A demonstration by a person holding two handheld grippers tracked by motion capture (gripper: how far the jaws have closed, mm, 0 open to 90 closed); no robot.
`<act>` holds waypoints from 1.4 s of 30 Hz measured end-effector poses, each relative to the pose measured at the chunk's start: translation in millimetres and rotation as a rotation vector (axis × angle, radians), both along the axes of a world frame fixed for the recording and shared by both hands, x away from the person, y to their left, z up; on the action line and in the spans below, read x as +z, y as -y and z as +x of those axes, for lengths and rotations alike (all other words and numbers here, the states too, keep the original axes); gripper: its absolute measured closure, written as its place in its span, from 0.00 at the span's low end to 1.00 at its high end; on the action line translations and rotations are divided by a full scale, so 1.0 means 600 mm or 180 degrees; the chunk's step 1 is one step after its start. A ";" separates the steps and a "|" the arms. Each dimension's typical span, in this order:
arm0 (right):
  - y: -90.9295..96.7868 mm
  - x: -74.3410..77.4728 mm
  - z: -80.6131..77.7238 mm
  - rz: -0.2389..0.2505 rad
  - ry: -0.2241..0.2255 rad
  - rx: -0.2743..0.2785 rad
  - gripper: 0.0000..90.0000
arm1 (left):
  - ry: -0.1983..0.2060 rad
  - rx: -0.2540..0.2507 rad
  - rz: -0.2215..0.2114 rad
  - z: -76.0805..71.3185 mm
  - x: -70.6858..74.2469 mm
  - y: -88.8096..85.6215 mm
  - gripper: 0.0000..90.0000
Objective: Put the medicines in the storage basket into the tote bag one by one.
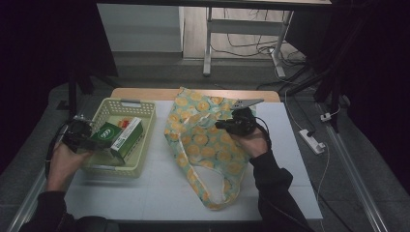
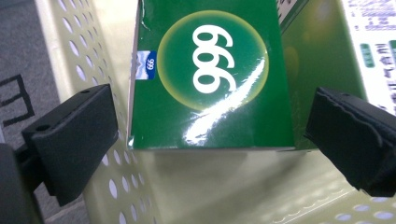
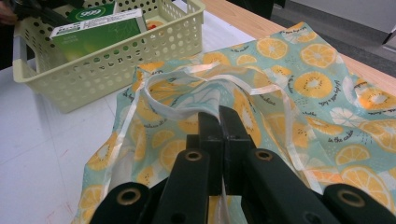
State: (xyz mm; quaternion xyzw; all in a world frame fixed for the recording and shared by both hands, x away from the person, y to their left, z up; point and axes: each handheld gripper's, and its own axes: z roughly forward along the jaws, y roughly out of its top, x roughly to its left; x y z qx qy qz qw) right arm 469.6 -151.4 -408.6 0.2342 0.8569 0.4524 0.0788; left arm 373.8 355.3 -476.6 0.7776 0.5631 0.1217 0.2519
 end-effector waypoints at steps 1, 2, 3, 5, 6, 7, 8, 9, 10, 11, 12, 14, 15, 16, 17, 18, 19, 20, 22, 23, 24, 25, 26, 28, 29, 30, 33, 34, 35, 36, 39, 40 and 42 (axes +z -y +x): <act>0.000 0.000 0.000 0.0005 0.0001 -0.0002 0.99 | -0.0038 -0.0016 0.0003 0.004 -0.001 0.000 0.03; 0.001 0.000 0.000 0.0007 0.0000 -0.0004 0.99 | -0.0075 -0.0037 0.0003 0.007 -0.001 -0.001 0.04; 0.001 0.001 0.000 0.0004 0.0000 -0.0007 0.99 | -0.0099 -0.0049 0.0000 0.010 -0.003 -0.001 0.04; 0.002 0.001 0.000 0.0005 0.0001 -0.0008 0.99 | -0.0102 -0.0067 0.0052 0.013 -0.003 -0.001 0.05; 0.002 0.001 0.000 0.0005 0.0002 -0.0008 0.99 | -0.0117 -0.0073 0.0054 0.015 -0.002 -0.002 0.06; 0.003 0.001 0.000 0.0002 0.0001 -0.0010 0.99 | -0.0124 -0.0076 0.0066 0.016 -0.001 -0.002 0.07; 0.003 0.001 0.000 0.0003 0.0001 -0.0010 0.99 | -0.0136 -0.0091 0.0088 0.017 -0.001 -0.001 0.08; 0.003 0.001 0.000 0.0004 0.0001 -0.0009 0.99 | -0.0140 -0.0110 0.0116 0.018 -0.001 0.000 0.08; 0.003 0.001 0.000 0.0004 0.0001 -0.0008 0.99 | -0.0145 -0.0133 0.0152 0.019 -0.002 0.002 0.08; 0.002 0.001 0.000 0.0004 0.0002 -0.0006 0.99 | -0.0189 -0.0174 0.0126 0.021 -0.002 0.002 0.12; 0.002 0.001 0.000 0.0004 0.0002 -0.0006 0.99 | -0.0229 -0.0209 0.0118 0.022 -0.005 0.003 0.12; 0.002 0.001 0.000 0.0008 0.0005 -0.0003 0.99 | -0.0348 -0.0232 0.0183 0.027 -0.013 0.005 0.13; 0.002 0.001 0.000 0.0004 0.0009 -0.0005 0.99 | -0.0353 -0.0234 0.0174 0.028 -0.013 0.005 0.13; 0.002 0.001 0.000 0.0005 0.0012 -0.0007 0.99 | -0.0329 -0.0223 0.0167 0.028 -0.012 0.004 0.14; 0.002 0.002 0.000 0.0007 0.0009 -0.0007 0.99 | -0.0335 -0.0223 0.0175 0.028 -0.012 0.005 0.15; 0.003 0.002 0.000 0.0008 0.0010 -0.0009 0.99 | -0.0342 -0.0232 0.0195 0.028 -0.012 0.005 0.15; 0.003 0.002 0.000 0.0011 0.0008 -0.0012 0.99 | -0.0339 -0.0230 0.0200 0.028 -0.011 0.006 0.16; 0.003 0.002 0.000 0.0012 0.0009 -0.0011 0.99 | -0.0346 -0.0218 0.0200 0.028 -0.010 0.006 0.17; 0.003 0.002 0.000 0.0009 0.0011 -0.0011 0.99 | -0.0330 -0.0156 0.0196 0.027 -0.010 0.005 0.18; 0.003 0.002 0.000 0.0011 0.0009 -0.0012 0.99 | -0.0316 -0.0136 0.0183 0.027 -0.010 0.004 0.18; 0.003 0.002 0.000 0.0014 0.0011 -0.0008 0.99 | -0.0286 -0.0100 0.0197 0.026 -0.009 0.004 0.19; 0.003 0.002 0.000 0.0012 0.0012 -0.0006 0.99 | -0.0248 -0.0076 0.0204 0.024 -0.009 0.003 0.19; 0.003 0.002 0.000 0.0016 0.0012 -0.0005 0.99 | -0.0235 -0.0077 0.0182 0.023 -0.008 0.003 0.19; 0.003 0.002 0.000 0.0014 0.0006 -0.0012 0.99 | -0.0162 -0.0032 0.0145 0.019 -0.005 0.002 0.19; 0.003 0.002 0.000 0.0011 0.0009 -0.0012 0.99 | -0.0135 -0.0017 0.0116 0.018 -0.003 0.000 0.20; 0.003 0.001 0.001 0.0009 0.0009 -0.0012 0.99 | -0.0091 0.0001 0.0096 0.015 -0.001 -0.001 0.20; 0.004 0.001 0.001 0.0010 0.0013 -0.0015 0.99 | 0.0026 0.0080 0.0027 0.007 0.006 -0.007 0.20; 0.004 0.001 0.001 0.0012 0.0014 -0.0017 0.99 | 0.0059 0.0103 -0.0008 0.005 0.008 -0.008 0.20; 0.004 0.001 0.001 0.0013 0.0013 -0.0017 0.99 | 0.0090 0.0118 -0.0026 0.002 0.010 -0.009 0.20; 0.004 0.001 0.001 0.0014 0.0013 -0.0018 0.99 | 0.0136 0.0142 -0.0029 -0.001 0.012 -0.010 0.20; 0.004 0.000 0.002 0.0017 0.0010 -0.0015 0.99 | 0.0243 0.0185 -0.0094 -0.009 0.017 -0.011 0.20; 0.004 -0.001 0.002 0.0017 0.0008 -0.0017 0.99 | 0.0267 0.0192 -0.0094 -0.010 0.020 -0.011 0.20; 0.004 -0.001 0.002 0.0014 0.0009 -0.0022 0.99 | 0.0332 0.0209 -0.0087 -0.015 0.025 -0.013 0.20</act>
